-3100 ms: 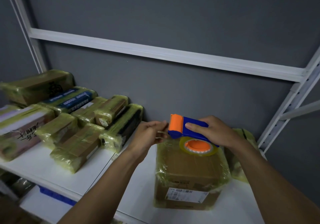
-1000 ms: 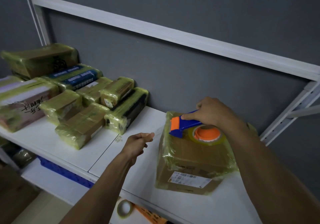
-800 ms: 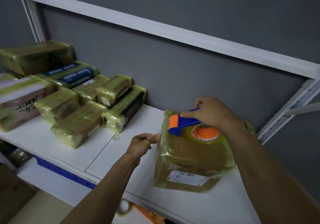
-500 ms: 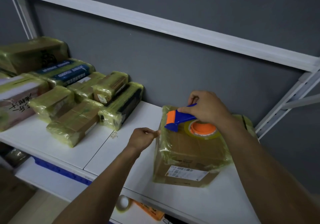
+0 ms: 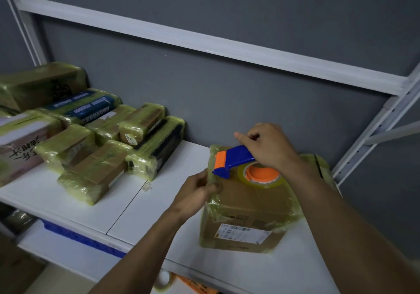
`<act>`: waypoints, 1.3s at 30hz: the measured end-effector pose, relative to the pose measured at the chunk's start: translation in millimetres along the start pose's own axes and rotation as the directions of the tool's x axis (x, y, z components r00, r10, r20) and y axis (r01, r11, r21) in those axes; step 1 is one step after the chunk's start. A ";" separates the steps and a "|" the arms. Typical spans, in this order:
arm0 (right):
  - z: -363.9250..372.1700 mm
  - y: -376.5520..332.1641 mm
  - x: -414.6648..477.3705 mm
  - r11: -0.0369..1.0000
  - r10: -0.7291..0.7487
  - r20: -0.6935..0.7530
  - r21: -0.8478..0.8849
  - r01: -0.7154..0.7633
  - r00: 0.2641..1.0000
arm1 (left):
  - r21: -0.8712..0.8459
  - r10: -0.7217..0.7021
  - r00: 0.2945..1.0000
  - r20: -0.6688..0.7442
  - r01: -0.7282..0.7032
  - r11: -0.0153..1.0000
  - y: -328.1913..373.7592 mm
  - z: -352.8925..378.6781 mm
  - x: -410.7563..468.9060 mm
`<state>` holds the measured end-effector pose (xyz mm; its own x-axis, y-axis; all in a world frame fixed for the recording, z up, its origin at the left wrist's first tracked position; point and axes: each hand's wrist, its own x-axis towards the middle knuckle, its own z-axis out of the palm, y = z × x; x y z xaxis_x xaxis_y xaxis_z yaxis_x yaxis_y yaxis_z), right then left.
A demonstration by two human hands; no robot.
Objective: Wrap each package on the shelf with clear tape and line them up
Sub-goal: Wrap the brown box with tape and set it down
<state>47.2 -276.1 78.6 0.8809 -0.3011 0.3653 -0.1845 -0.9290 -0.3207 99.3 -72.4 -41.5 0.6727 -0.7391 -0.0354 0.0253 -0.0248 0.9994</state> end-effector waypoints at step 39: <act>-15.7 9.4 -30.2 0.961 0.070 0.291 0.237 -0.143 0.954 | 0.420 0.159 0.987 -0.020 -0.136 0.897 13.5 -43.9 29.7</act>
<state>12.1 -279.1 78.3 0.9545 -0.2895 0.0717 -0.1996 -0.7988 -0.5675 152.1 -65.1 -29.1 0.6827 -0.7200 0.1241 -0.3792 -0.2040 0.9025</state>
